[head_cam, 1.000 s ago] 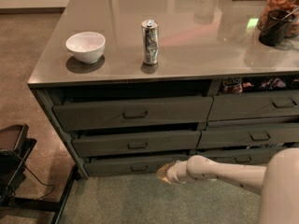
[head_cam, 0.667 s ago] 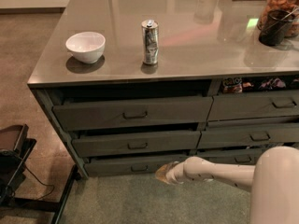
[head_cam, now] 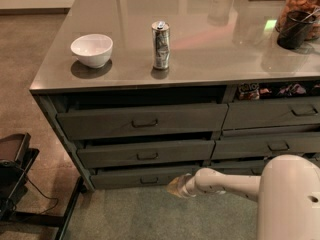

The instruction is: Open bottom drawer

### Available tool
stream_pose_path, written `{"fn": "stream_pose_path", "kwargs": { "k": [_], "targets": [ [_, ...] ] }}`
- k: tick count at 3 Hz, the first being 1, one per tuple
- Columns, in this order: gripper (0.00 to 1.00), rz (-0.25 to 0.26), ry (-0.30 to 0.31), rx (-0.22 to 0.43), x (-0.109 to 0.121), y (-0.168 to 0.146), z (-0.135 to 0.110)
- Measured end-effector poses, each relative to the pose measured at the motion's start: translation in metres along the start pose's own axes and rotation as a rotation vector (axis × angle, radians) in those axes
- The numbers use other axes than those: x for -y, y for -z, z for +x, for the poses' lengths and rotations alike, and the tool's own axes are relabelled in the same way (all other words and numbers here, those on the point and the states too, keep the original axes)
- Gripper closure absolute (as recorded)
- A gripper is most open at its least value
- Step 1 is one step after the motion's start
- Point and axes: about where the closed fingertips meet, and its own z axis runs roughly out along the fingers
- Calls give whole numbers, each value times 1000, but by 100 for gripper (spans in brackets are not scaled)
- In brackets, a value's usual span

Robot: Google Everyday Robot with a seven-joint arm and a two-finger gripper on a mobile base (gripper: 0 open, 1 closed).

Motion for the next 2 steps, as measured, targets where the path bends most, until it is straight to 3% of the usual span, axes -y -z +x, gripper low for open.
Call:
{"fn": "stream_pose_path", "kwargs": {
  "k": [1, 2],
  "targets": [
    [13, -6, -15, -6, 3, -9, 9],
    [0, -13, -27, -3, 8, -21, 15]
  ]
}}
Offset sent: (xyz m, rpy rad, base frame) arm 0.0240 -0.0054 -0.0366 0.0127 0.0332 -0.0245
